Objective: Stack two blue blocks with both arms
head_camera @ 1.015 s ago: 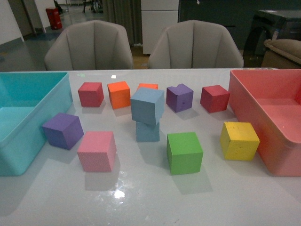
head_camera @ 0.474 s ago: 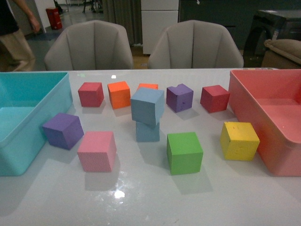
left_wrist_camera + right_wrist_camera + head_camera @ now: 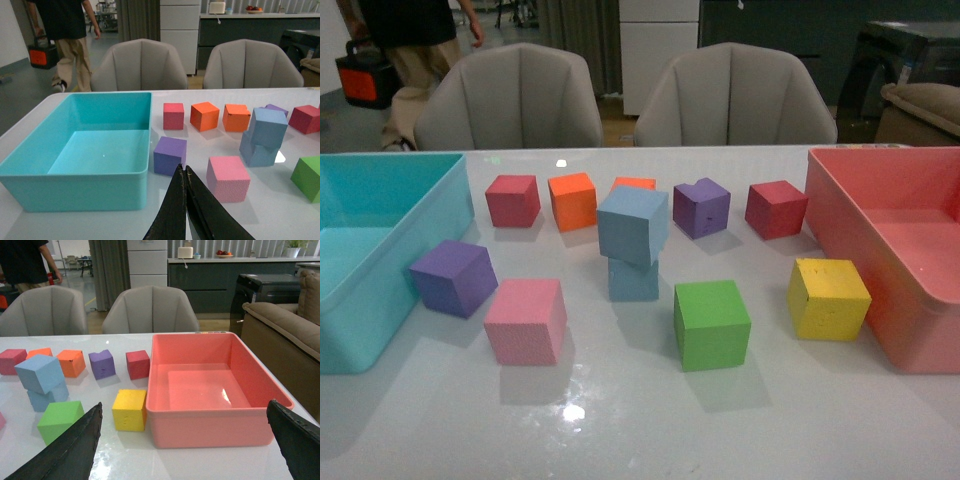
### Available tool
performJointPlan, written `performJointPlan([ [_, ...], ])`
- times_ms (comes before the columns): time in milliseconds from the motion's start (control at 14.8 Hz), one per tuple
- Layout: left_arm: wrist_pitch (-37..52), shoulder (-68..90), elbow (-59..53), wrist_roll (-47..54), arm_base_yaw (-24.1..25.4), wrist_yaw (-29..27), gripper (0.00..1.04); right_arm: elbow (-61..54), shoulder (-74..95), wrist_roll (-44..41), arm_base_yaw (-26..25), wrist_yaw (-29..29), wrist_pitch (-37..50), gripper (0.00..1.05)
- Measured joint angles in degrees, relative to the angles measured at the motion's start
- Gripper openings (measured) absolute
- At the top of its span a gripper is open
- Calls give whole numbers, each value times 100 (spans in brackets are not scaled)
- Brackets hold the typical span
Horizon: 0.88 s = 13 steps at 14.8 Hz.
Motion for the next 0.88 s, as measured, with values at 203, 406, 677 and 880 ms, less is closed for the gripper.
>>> performJointPlan([
  [203, 24, 0, 2, -2, 0, 13, 6, 0, 0, -2, 0, 2, 0, 98],
  [406, 24, 0, 0, -2, 0, 11, 44, 0, 0, -2, 0, 2, -2, 98],
  [677, 24, 0, 2, 0, 0, 11, 99, 0, 0, -2, 0, 0, -2, 98],
  [880, 24, 0, 2, 11, 0, 11, 98, 0, 0, -2, 0, 2, -2, 98],
])
